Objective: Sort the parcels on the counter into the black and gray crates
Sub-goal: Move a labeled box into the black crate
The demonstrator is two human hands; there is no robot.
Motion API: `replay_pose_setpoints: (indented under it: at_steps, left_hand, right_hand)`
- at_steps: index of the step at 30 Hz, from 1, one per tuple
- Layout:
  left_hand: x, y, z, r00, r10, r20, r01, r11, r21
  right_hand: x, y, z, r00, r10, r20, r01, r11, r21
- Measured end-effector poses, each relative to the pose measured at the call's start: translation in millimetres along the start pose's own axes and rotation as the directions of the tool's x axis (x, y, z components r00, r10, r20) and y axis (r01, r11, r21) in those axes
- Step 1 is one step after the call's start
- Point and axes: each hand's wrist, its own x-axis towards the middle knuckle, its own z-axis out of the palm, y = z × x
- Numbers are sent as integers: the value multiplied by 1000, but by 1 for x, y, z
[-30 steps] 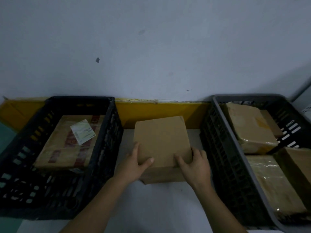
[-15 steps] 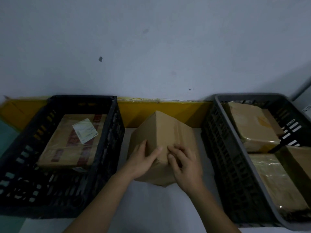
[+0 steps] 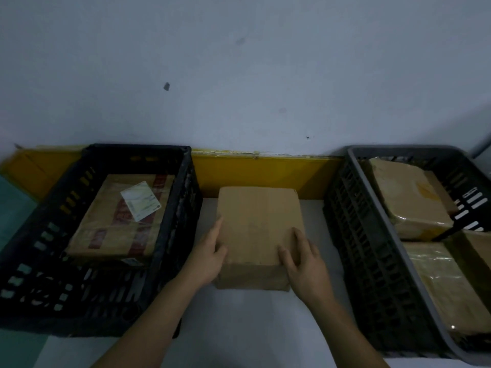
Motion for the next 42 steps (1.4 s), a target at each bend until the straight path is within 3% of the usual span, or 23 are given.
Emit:
replay_pose_setpoints:
  at_steps: [9,17,20,22,24,30,33,37,39,42]
  left_hand:
    - [8,-2,22,999,-41,24,38,992,118]
    - [17,-8,28,989,-67,135,71,997,-22]
    - [21,-11,27,991,-55,118,47,996,70]
    - [23,-3,26,1000,4,10,-5,988,153]
    - [22,13,25,997,20,-79,-12,995,103]
    - [10,33,14,1000,-6,17,6,999,-46]
    - [14,23,6,999,-36,27,40,990,-136]
    - [16,0,3,999,-44,-15,42,991,-124]
    - [13,-12,7,999,-33,4,34,997,-76]
    - [9,-17,14,1000,-7,8,7,999,35]
  right_hand:
    - [1,1,-4,997,64,-40,-59,992,111]
    - [-6,-18,-16,950,50,-307,-40,998,40]
    - [-12,-33,-19,942,-55,-330,53,999,-13]
    - [-18,-42,-13,935,-197,-295,193,980,-43]
    - [-22,-48,-4,944,-243,-224,243,970,-27]
    - [-18,-33,10,951,-254,-174,232,963,-139]
    - [-14,-18,10,964,-189,-185,154,970,-189]
    - [-7,12,7,986,9,-169,-67,938,-341]
    - [-4,23,8,990,76,-115,-105,957,-272]
    - [-1,31,12,997,57,-58,-63,992,-114]
